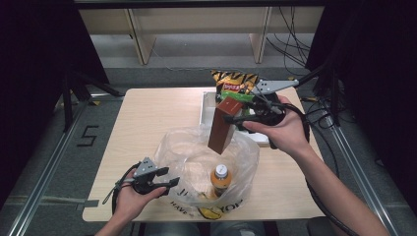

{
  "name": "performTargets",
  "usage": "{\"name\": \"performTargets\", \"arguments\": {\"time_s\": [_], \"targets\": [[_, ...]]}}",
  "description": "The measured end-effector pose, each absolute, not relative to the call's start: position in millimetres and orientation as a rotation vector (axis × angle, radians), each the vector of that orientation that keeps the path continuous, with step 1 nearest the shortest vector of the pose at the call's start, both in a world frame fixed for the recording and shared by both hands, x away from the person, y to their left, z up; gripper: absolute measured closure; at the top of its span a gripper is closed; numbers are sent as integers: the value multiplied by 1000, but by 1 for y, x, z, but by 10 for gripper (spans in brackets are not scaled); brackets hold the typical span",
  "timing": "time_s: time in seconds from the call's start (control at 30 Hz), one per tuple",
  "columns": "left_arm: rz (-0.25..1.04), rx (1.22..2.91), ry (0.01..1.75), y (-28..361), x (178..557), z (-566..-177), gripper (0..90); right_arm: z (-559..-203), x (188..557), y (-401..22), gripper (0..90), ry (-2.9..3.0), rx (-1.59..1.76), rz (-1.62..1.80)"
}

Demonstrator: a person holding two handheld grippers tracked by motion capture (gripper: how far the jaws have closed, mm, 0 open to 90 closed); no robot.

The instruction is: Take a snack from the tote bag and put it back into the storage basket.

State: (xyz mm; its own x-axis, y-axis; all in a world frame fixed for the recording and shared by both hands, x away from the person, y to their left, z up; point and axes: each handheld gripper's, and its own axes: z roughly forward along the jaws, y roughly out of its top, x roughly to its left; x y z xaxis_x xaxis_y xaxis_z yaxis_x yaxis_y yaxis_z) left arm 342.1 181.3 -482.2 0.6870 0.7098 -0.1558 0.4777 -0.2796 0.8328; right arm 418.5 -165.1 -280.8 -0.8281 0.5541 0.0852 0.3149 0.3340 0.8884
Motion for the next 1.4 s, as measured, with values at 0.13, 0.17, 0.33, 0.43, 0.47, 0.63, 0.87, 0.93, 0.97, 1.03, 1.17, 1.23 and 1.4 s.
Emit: {"name": "performTargets", "arguments": {"time_s": [0.13, 0.17, 0.33, 0.43, 0.47, 0.63, 0.87, 0.93, 0.97, 1.03, 1.17, 1.23, 1.4], "targets": [[327, 1944, 905, 182, 343, -482, 399, -275, 419, -167, 390, 2335, 770, 1522], [326, 1945, 905, 182, 343, -482, 398, -274, 419, -167, 390, 2327, 772, 1532], [323, 1945, 906, 181, 343, -482, 399, -269, 419, -168, 390, 2311, 783, 1556], [324, 1945, 908, 181, 343, -482, 399, -266, 419, -168, 390, 2308, 776, 1572], [325, 1944, 906, 181, 343, -482, 399, -265, 419, -168, 391, 2300, 787, 1583], [324, 1945, 908, 181, 343, -482, 399, -260, 420, -169, 391, 2283, 769, 1609], [303, 1934, 924, 181, 342, -482, 399, -251, 420, -172, 391, 2246, 777, 1626], [303, 1935, 923, 181, 342, -482, 399, -248, 420, -173, 391, 2238, 782, 1633], [320, 1942, 903, 182, 343, -482, 398, -248, 421, -173, 391, 2228, 775, 1636], [321, 1941, 904, 182, 343, -482, 399, -245, 421, -175, 391, 2222, 786, 1638], [305, 1934, 924, 181, 342, -482, 399, -242, 422, -178, 392, 2200, 805, 1652], [305, 1933, 923, 181, 342, -482, 399, -241, 424, -180, 392, 2192, 795, 1650], [320, 1941, 905, 182, 343, -482, 399, -237, 426, -184, 392, 2153, 789, 1655]]}}
